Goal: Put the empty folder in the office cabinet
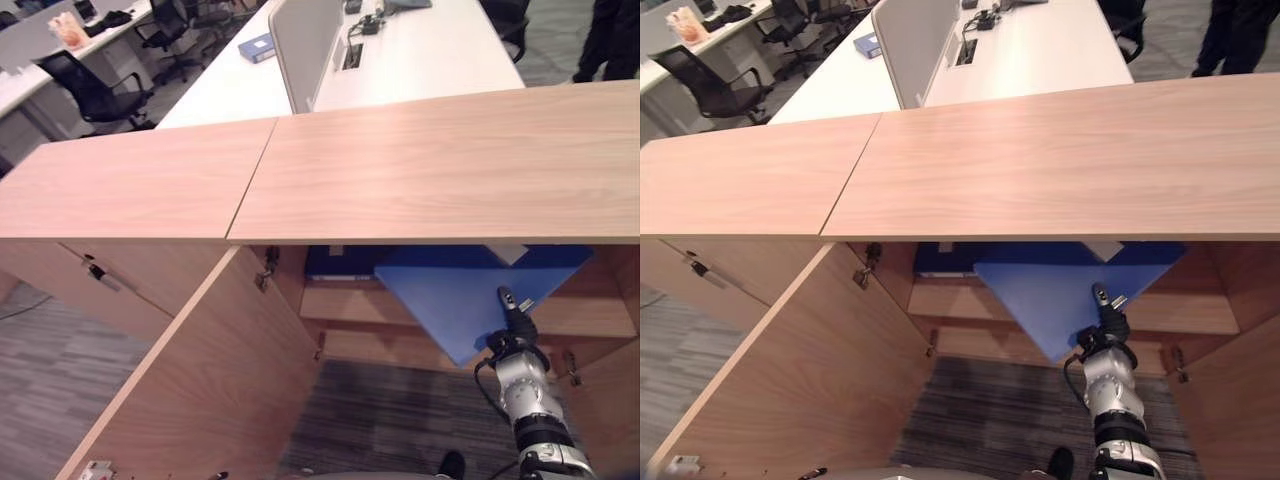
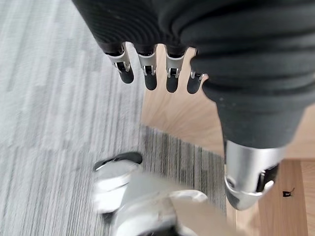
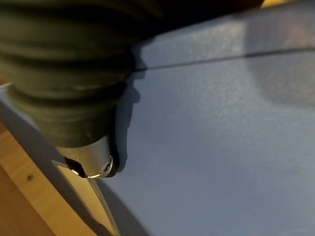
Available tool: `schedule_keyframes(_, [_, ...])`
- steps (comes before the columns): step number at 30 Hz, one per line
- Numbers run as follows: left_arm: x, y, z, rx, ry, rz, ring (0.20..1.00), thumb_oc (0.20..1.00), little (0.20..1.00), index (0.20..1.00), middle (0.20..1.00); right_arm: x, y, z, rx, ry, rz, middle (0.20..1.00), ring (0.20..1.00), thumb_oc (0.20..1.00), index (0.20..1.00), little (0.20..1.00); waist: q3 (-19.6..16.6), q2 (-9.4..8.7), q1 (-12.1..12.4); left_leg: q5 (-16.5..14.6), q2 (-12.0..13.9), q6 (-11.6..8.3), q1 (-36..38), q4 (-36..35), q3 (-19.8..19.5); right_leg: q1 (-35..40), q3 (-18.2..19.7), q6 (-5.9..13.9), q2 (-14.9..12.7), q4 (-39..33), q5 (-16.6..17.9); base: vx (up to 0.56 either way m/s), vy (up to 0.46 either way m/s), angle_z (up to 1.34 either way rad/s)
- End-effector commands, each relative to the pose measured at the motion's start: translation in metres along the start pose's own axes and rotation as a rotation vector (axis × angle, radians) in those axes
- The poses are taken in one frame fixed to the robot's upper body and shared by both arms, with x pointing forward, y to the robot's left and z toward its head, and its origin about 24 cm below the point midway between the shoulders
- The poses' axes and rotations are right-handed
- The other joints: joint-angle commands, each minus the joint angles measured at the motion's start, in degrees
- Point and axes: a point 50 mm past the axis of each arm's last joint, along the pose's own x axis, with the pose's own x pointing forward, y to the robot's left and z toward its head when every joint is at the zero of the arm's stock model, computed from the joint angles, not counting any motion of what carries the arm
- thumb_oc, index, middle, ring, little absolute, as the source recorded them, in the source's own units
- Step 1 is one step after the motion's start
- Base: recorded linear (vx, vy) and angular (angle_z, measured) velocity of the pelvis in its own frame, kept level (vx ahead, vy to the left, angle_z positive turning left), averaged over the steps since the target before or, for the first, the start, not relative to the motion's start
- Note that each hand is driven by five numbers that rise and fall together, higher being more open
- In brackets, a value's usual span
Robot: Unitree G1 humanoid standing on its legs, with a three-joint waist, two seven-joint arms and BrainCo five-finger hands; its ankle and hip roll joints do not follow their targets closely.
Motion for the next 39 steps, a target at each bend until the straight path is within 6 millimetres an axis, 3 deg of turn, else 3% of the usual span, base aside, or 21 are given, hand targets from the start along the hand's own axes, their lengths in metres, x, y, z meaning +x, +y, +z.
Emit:
schedule_keyframes(1, [0.003,0.026,0.036,0.060,-0.085,0.053,1.000,1.000,1.000,1.000,1.000,0.010,0.023,0.040,0.185,-0.174,0.031,0.200,0.200,0.200,0.200,0.200,5.38,-0.12,-1.61,6.94,6.57,-4.11,-2.09,0.97,-4.46,6.26,-2.46,6.72,-3.81,1.61,-8.72,0.02,-0.155,0.31])
schedule_keyframes(10, [0.000,0.028,0.022,0.097,-0.044,0.034,1.000,1.000,1.000,1.000,1.000,0.023,0.008,0.086,0.272,-0.287,-0.071,0.200,0.200,0.200,0.200,0.200,5.51,2.61,-1.98,11.72,9.40,-4.62,-0.52,2.41,-4.11,9.84,-5.01,4.20,0.63,1.13,-12.44,0.06,-0.097,0.16])
schedule_keyframes(13, [0.000,0.029,0.026,0.099,-0.053,0.030,1.000,1.000,1.000,1.000,1.000,0.025,0.004,0.111,0.376,-0.365,-0.120,0.200,0.200,0.200,0.200,0.200,6.75,2.29,-1.84,13.80,9.68,-4.62,-3.69,9.41,-2.40,11.25,-6.83,2.75,1.74,0.87,-14.02,-0.02,-0.227,0.02])
schedule_keyframes(14, [0.001,0.023,0.028,0.126,-0.056,0.014,1.000,1.000,1.000,1.000,1.000,0.028,0.019,0.130,0.388,-0.407,-0.099,0.200,0.200,0.200,0.200,0.200,7.20,1.49,-0.93,8.79,5.74,-3.13,-6.56,11.31,-1.91,11.25,-6.68,2.01,2.37,0.90,-14.75,0.04,-0.216,0.16])
schedule_keyframes(15, [0.001,0.023,0.028,0.125,-0.058,0.013,1.000,1.000,1.000,1.000,1.000,0.028,0.020,0.131,0.388,-0.408,-0.099,0.200,0.200,0.200,0.200,0.200,7.20,1.43,-0.88,8.43,5.59,-2.95,-6.73,11.65,-1.79,11.15,-6.62,2.15,2.14,0.97,-14.81,0.07,-0.196,0.21])
schedule_keyframes(17, [0.003,0.016,0.029,0.145,-0.059,-0.003,1.000,1.000,1.000,1.000,1.000,0.030,0.030,0.138,0.409,-0.425,-0.085,0.200,0.200,0.200,0.200,0.200,7.69,0.23,1.24,3.70,-1.94,-1.55,-10.28,10.84,-5.72,10.32,-5.36,1.96,2.30,1.06,-14.26,0.06,-0.082,-0.13])
schedule_keyframes(18, [0.003,0.016,0.030,0.146,-0.061,-0.002,1.000,1.000,1.000,1.000,1.000,0.030,0.031,0.138,0.410,-0.426,-0.085,0.200,0.200,0.200,0.200,0.200,7.44,0.05,1.27,3.47,-2.20,-1.36,-10.69,11.10,-5.71,10.03,-5.43,2.13,2.02,1.13,-14.35,0.08,-0.060,-0.36])
schedule_keyframes(19, [0.003,0.014,0.029,0.153,-0.059,-0.006,1.000,1.000,1.000,1.000,1.000,0.031,0.034,0.141,0.429,-0.432,-0.083,0.200,0.200,0.200,0.200,0.200,7.35,-0.50,2.19,2.96,-4.71,-0.50,-11.59,9.93,-6.45,9.49,-4.79,2.28,2.82,1.11,-14.27,0.06,-0.038,-0.41])
schedule_keyframes(20, [0.003,0.015,0.026,0.169,-0.050,-0.007,1.000,1.000,1.000,1.000,1.000,0.033,0.035,0.144,0.445,-0.432,-0.095,0.200,0.200,0.200,0.200,0.200,6.98,-0.72,2.70,3.13,-5.37,0.34,-11.22,8.54,-5.89,8.99,-4.28,2.36,3.85,1.06,-14.09,0.16,-0.077,-0.34])
schedule_keyframes(21, [0.000,0.017,0.016,0.181,-0.017,-0.011,1.000,1.000,1.000,1.000,1.000,0.035,0.028,0.143,0.474,-0.420,-0.137,0.200,0.200,0.200,0.200,0.200,5.99,-1.09,3.31,2.37,-4.84,1.83,-8.68,5.73,-4.31,9.44,-3.70,2.55,5.55,1.14,-14.87,0.11,-0.028,-0.34])
schedule_keyframes(23, [-0.001,0.022,0.014,0.189,-0.010,-0.002,1.000,1.000,1.000,1.000,1.000,0.036,0.027,0.144,0.468,-0.420,-0.146,0.200,0.200,0.200,0.200,0.200,6.05,-1.85,3.99,2.68,-4.98,2.64,-8.01,4.80,-3.76,9.01,-3.40,2.60,5.55,2.31,-14.55,0.07,-0.047,-0.70])
schedule_keyframes(24, [-0.002,0.031,0.016,0.195,-0.010,0.017,1.000,1.000,1.000,1.000,1.000,0.038,0.029,0.139,0.469,-0.396,-0.162,0.200,0.200,0.200,0.200,0.200,6.44,-3.05,4.36,1.89,-4.57,3.93,-6.35,3.06,-2.15,6.05,-3.82,3.49,5.12,7.83,-14.76,0.05,-0.073,-0.96])
schedule_keyframes(25, [-0.004,0.037,0.019,0.205,-0.021,0.036,1.000,1.000,1.000,1.000,1.000,0.041,0.038,0.136,0.469,-0.370,-0.148,0.200,0.200,0.200,0.200,0.200,7.07,-3.08,4.84,0.93,-3.63,4.51,-5.01,2.31,-1.21,2.46,-5.37,5.05,3.77,14.11,-14.38,0.01,-0.039,-0.76])
schedule_keyframes(26, [-0.003,0.037,0.019,0.203,-0.024,0.037,1.000,1.000,1.000,1.000,1.000,0.042,0.040,0.136,0.470,-0.370,-0.145,0.200,0.200,0.200,0.200,0.200,7.16,-3.20,5.03,0.85,-3.79,4.67,-5.00,2.20,-0.86,1.62,-4.92,5.24,3.23,15.57,-14.98,-0.02,0.018,-0.42])
schedule_keyframes(27, [-0.004,0.044,0.025,0.226,-0.034,0.056,1.000,1.000,1.000,1.000,1.000,0.044,0.044,0.139,0.474,-0.358,-0.141,0.200,0.200,0.200,0.200,0.200,7.82,-2.64,4.76,0.93,-3.00,5.36,-4.45,1.37,-0.70,-2.82,-4.86,8.17,1.03,22.12,-13.47,-0.09,-0.001,-0.77])
schedule_keyframes(28, [-0.004,0.049,0.032,0.233,-0.053,0.090,1.000,1.000,1.000,1.000,1.000,0.045,0.049,0.142,0.509,-0.350,-0.142,0.200,0.200,0.200,0.200,0.200,8.12,-1.71,3.98,1.92,-1.80,5.41,-4.19,0.16,-0.48,-6.30,-2.22,9.74,-2.14,26.69,-11.60,-0.09,-0.036,-0.63])
schedule_keyframes(31, [-0.003,0.051,0.040,0.238,-0.075,0.102,1.000,1.000,1.000,1.000,1.000,0.046,0.051,0.143,0.532,-0.344,-0.154,0.200,0.200,0.200,0.200,0.200,7.81,-1.36,4.72,2.13,-1.17,4.37,-4.20,-1.38,-0.19,-5.97,-1.23,9.48,-7.34,23.51,-11.74,0.02,-0.118,-0.02])
schedule_keyframes(32, [-0.004,0.055,0.052,0.261,-0.115,0.108,1.000,1.000,1.000,1.000,1.000,0.046,0.047,0.154,0.515,-0.363,-0.167,0.200,0.200,0.200,0.200,0.200,7.23,-2.56,4.57,2.37,-1.72,3.22,-4.35,-2.18,-0.84,-2.75,0.41,9.07,-8.04,14.98,-10.51,0.14,-0.217,0.20])
schedule_keyframes(33, [-0.006,0.056,0.045,0.284,-0.104,0.092,1.000,1.000,1.000,1.000,1.000,0.046,0.047,0.154,0.525,-0.354,-0.168,0.200,0.200,0.200,0.200,0.200,5.86,-3.70,5.38,2.17,-2.74,3.02,-4.74,-1.56,-0.54,-0.05,-0.23,9.44,-8.11,8.56,-8.65,0.18,-0.141,0.19])
schedule_keyframes(34, [-0.007,0.054,0.041,0.287,-0.098,0.080,1.000,1.000,1.000,1.000,1.000,0.047,0.046,0.155,0.520,-0.348,-0.171,0.200,0.200,0.200,0.200,0.200,5.45,-3.60,5.33,2.17,-2.93,2.80,-4.94,-1.39,-0.43,0.26,-0.71,9.56,-8.14,7.24,-7.46,0.12,-0.038,0.19])
schedule_keyframes(39, [-0.008,0.044,0.032,0.285,-0.092,0.036,1.000,1.000,1.000,1.000,1.000,0.046,0.057,0.168,0.506,-0.371,-0.148,0.200,0.200,0.200,0.200,0.200,4.66,-1.70,5.17,3.83,-1.99,1.85,-5.32,-2.80,-1.27,2.17,-1.77,9.43,-6.67,3.87,-6.57,0.05,-0.040,0.00])
